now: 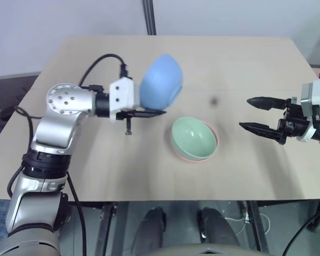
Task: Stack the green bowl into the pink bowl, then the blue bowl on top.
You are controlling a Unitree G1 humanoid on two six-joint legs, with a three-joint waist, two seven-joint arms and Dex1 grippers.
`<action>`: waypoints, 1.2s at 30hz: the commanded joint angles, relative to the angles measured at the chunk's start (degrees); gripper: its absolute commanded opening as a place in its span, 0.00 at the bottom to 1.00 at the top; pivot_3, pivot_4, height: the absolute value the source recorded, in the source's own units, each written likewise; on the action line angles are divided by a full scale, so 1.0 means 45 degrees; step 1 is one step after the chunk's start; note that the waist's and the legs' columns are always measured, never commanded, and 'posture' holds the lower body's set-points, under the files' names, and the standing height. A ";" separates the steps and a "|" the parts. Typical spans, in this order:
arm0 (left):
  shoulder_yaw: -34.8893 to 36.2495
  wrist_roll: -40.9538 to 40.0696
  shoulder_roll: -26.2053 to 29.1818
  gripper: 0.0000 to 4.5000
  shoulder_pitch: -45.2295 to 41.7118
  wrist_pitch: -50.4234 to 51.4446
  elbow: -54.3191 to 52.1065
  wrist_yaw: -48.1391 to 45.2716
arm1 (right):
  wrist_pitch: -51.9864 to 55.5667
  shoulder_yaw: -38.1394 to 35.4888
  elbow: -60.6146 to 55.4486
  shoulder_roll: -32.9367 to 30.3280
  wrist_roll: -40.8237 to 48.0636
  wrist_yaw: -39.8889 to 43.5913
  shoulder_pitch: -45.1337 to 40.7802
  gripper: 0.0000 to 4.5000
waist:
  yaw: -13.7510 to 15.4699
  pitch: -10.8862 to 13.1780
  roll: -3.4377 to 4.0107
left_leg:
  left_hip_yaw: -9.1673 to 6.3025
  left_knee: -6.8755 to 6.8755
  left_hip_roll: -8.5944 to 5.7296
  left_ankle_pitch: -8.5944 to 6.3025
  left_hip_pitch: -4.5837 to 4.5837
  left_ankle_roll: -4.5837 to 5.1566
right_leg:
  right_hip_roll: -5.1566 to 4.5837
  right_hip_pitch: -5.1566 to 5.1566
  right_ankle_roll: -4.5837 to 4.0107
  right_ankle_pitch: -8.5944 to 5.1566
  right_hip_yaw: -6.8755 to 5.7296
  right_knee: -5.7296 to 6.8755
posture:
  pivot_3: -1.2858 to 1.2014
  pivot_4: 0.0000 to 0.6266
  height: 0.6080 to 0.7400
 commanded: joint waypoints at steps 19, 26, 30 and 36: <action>-0.2610 0.7317 -0.1700 0.01 -0.4086 -1.5172 0.7007 0.3911 | -0.0132 -0.0598 -0.0478 -0.0240 0.0224 -0.0208 0.0214 0.82 | -0.0009 0.0007 -0.0010 | -0.0009 0.0037 -0.0009 0.0000 -0.0018 0.0003 | -0.0002 0.0000 0.0004 0.0001 0.0001 0.0013 | 0.52 0.24 1.00; -0.2929 0.7830 -0.1691 0.01 -0.4396 -1.5895 0.7510 0.5155 | -0.0169 -0.0514 -0.0381 -0.0258 0.0178 -0.0189 0.0110 0.82 | -0.0008 0.0007 -0.0010 | -0.0011 0.0054 -0.0011 0.0000 -0.0019 0.0004 | -0.0002 0.0002 0.0006 0.0002 0.0000 0.0022 | 0.52 0.24 1.00; -0.3186 0.7571 -0.1559 0.31 -0.4419 -1.5884 0.7536 0.5475 | -0.0171 -0.0500 -0.0405 -0.0255 0.0179 -0.0174 0.0127 0.82 | -0.0010 0.0007 -0.0010 | -0.0013 0.0055 -0.0011 0.0000 -0.0020 0.0004 | -0.0002 0.0002 0.0006 0.0002 -0.0001 0.0024 | 0.52 0.24 1.00; -0.3282 0.7538 -0.1598 0.71 -0.4555 -1.6197 0.7531 0.6133 | -0.0147 -0.0477 -0.0468 -0.0231 0.0197 -0.0183 0.0188 0.82 | -0.0011 0.0007 -0.0010 | -0.0014 0.0061 -0.0011 0.0000 -0.0019 0.0003 | -0.0002 0.0003 0.0006 0.0002 -0.0002 0.0028 | 0.52 0.24 1.00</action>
